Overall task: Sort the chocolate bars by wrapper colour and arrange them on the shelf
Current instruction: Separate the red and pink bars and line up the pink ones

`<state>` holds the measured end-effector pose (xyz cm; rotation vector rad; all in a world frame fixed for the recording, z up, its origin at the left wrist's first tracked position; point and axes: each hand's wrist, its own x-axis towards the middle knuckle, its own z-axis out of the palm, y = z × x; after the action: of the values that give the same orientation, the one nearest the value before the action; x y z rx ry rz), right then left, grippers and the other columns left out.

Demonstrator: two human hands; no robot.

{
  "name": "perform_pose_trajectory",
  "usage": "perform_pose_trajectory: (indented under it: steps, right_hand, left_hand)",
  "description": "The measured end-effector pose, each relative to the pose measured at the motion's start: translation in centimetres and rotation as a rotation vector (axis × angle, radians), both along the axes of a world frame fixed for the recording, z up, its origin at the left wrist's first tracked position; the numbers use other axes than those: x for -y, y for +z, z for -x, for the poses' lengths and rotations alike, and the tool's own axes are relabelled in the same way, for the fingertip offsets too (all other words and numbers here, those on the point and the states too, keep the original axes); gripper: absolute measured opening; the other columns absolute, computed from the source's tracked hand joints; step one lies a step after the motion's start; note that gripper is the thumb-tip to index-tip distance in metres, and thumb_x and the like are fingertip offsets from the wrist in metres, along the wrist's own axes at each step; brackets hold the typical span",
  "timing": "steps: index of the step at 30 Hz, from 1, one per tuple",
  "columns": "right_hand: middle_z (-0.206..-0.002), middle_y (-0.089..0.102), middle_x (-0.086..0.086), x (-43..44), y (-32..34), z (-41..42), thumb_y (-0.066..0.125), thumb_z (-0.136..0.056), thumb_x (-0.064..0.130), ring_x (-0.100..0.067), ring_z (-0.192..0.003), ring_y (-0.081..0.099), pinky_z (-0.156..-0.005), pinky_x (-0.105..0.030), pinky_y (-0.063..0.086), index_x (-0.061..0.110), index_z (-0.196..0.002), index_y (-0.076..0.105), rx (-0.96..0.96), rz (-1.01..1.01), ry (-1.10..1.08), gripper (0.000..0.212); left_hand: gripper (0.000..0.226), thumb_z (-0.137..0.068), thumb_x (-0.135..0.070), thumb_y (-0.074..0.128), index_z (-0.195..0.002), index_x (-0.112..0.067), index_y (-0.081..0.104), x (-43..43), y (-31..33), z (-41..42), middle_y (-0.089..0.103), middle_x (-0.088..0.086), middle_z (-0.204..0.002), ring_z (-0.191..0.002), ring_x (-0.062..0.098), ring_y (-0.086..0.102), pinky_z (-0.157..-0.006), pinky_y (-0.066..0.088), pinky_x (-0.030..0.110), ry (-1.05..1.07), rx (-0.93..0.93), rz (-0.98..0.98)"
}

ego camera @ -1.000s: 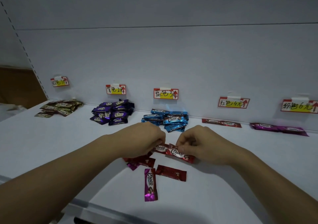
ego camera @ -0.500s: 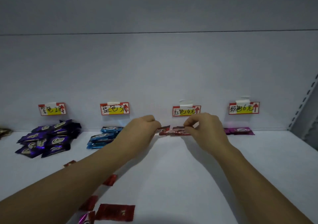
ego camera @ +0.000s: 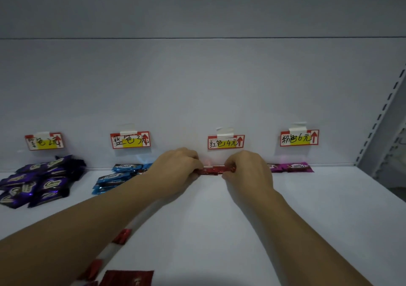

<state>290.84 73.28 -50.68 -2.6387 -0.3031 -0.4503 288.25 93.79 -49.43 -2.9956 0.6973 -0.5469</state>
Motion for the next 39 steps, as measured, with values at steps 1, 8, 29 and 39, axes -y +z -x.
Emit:
perform_pose_trajectory:
  steps: [1,8,29,39]
  right_hand:
    - [-0.086,0.066,0.007,-0.1,0.0,0.3,0.077,-0.079,0.029,-0.018,-0.083,0.061,-0.069,-0.034,0.055,0.03,-0.09,0.078,0.011,-0.007,0.019,0.011]
    - [-0.104,0.063,0.009,-3.5,1.0,4.2,0.065,-0.093,0.037,-0.013,-0.099,0.055,-0.082,-0.031,0.048,0.031,-0.112,0.073,0.058,0.062,0.348,0.022]
    - [-0.093,0.066,0.014,-8.9,2.3,12.8,0.08,-0.082,0.042,-0.011,-0.085,0.058,-0.075,-0.035,0.054,0.034,-0.102,0.074,-0.431,0.152,1.08,0.023]
    - [-0.083,0.068,0.011,-8.9,2.1,13.4,0.053,-0.091,0.03,-0.008,-0.078,0.062,-0.068,-0.035,0.055,0.024,-0.091,0.075,-0.236,0.183,1.041,0.022]
  left_hand:
    - [0.021,-0.096,-0.032,0.061,-0.113,-0.029,0.072,-0.2,0.4,0.4,0.064,-0.008,-0.108,-0.103,0.019,0.058,-0.077,0.05,0.036,0.009,0.007,-0.012]
    - [0.025,-0.095,-0.026,0.064,-0.119,-0.023,0.072,-4.4,3.6,6.6,0.067,-0.002,-0.115,-0.103,0.022,0.061,-0.079,0.051,0.037,0.052,0.005,-0.082]
    - [0.016,-0.094,-0.039,0.067,-0.106,-0.028,0.07,-10.3,2.4,16.5,0.061,-0.01,-0.105,-0.101,0.008,0.05,-0.089,0.049,0.037,0.23,-0.38,-0.03]
    - [0.014,-0.094,-0.03,0.069,-0.105,-0.034,0.076,-11.7,2.5,17.7,0.067,-0.019,-0.101,-0.093,0.001,0.062,-0.08,0.054,0.022,0.235,-0.318,0.41]
